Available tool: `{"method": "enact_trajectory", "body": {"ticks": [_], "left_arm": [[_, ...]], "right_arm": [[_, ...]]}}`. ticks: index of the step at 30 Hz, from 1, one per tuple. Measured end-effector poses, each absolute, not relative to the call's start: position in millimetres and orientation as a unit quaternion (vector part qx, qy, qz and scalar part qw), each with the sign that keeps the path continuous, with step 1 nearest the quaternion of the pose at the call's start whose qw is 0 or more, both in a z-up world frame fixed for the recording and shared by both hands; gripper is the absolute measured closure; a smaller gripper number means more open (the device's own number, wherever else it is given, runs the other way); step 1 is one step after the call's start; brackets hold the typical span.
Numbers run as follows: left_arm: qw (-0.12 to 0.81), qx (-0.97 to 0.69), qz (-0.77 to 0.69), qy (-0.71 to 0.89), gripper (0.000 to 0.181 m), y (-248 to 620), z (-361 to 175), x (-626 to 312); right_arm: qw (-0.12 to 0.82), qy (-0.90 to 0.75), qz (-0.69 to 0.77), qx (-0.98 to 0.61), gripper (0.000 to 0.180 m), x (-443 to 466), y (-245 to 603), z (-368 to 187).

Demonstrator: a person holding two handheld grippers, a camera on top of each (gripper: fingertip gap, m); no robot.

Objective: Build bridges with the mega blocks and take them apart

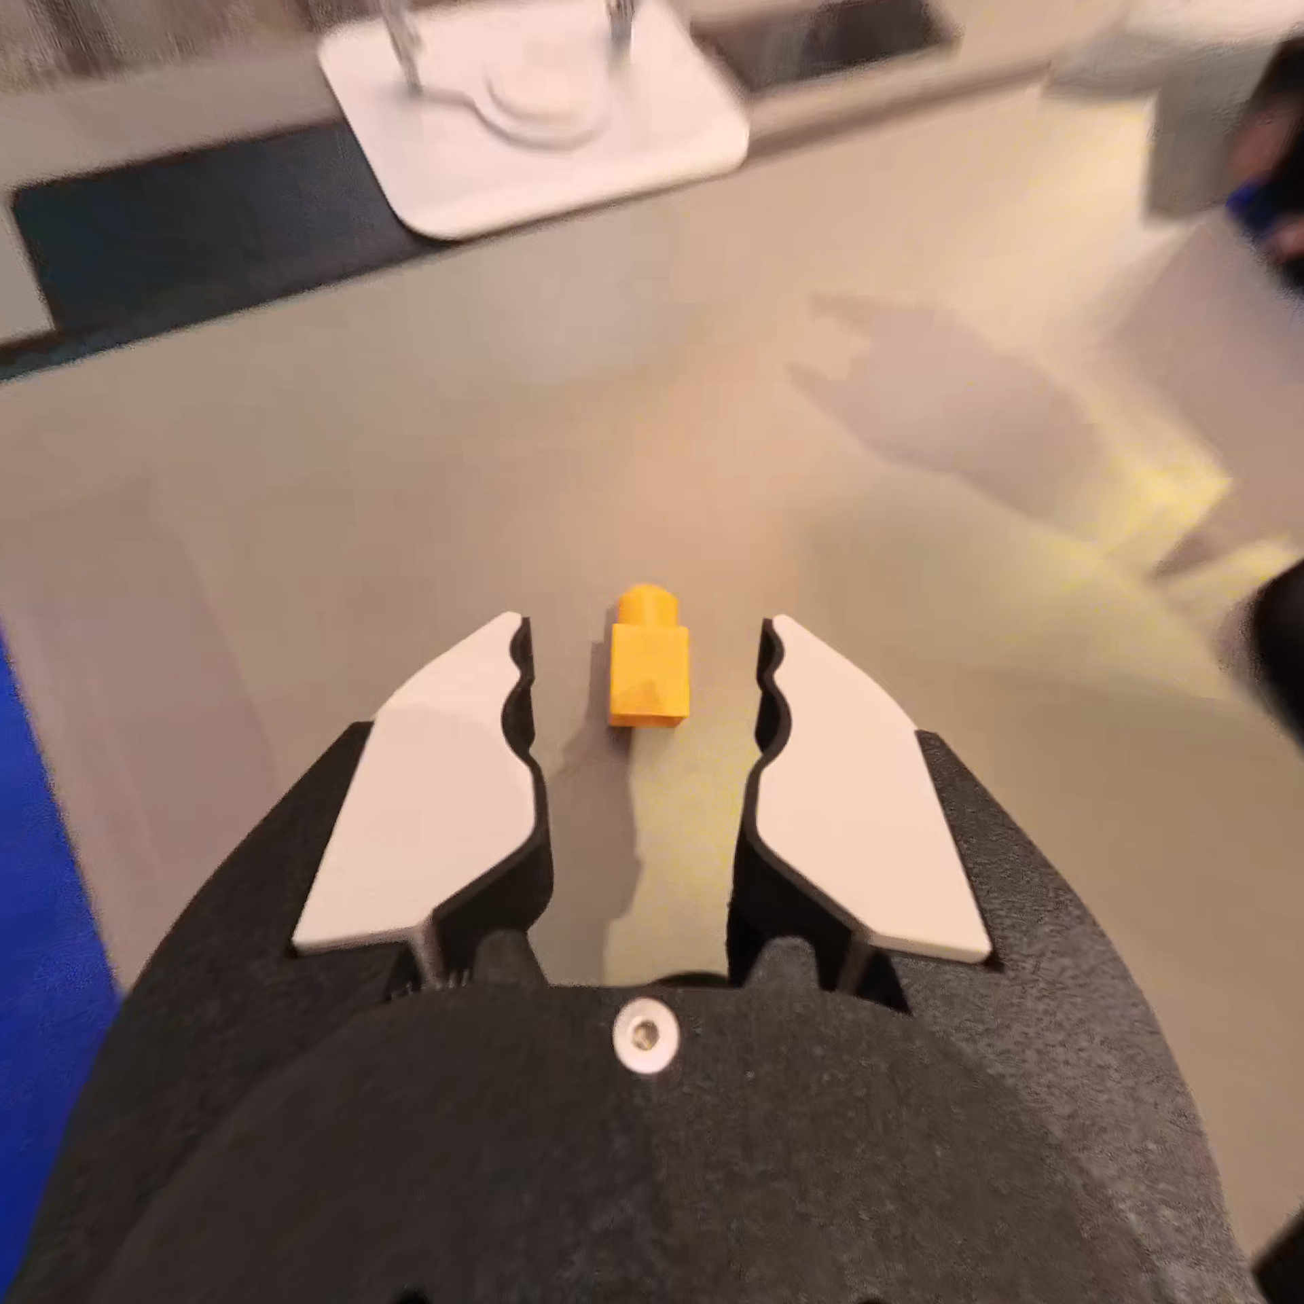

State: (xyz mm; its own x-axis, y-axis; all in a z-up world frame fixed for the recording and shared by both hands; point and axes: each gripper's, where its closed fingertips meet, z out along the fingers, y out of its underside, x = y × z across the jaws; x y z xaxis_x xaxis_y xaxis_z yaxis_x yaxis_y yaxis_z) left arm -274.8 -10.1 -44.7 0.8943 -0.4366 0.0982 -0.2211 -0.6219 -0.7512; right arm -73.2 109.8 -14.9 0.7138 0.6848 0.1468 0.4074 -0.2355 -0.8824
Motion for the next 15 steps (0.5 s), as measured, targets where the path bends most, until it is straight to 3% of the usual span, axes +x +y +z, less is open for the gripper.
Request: {"method": "enact_trajectory", "body": {"ticks": [2, 6, 12, 15], "left_arm": [[0.412, -0.888, -0.122, 0.166, 0.124, -12.1, -8.2, -315.6], [0.414, -0.905, 0.058, 0.074, 0.126, -0.5, 29.0, -470.5], [0.284, -0.942, 0.174, 0.039, 0.139, -10.8, -19.4, -606.3], [0.279, -0.926, 0.25, 0.044, 0.152, -6.5, -29.2, -640.9]], "right_arm": [[0.508, -0.352, 0.141, -0.774, 0.135, -70.1, 110.6, -15.2], [0.508, -0.338, 0.159, -0.776, 0.134, -63.3, 114.6, -14.9], [0.506, -0.328, 0.185, -0.776, 0.135, -61.9, 117.9, -16.4], [0.502, -0.335, 0.171, -0.779, 0.134, -59.5, 118.9, -20.8]]}}
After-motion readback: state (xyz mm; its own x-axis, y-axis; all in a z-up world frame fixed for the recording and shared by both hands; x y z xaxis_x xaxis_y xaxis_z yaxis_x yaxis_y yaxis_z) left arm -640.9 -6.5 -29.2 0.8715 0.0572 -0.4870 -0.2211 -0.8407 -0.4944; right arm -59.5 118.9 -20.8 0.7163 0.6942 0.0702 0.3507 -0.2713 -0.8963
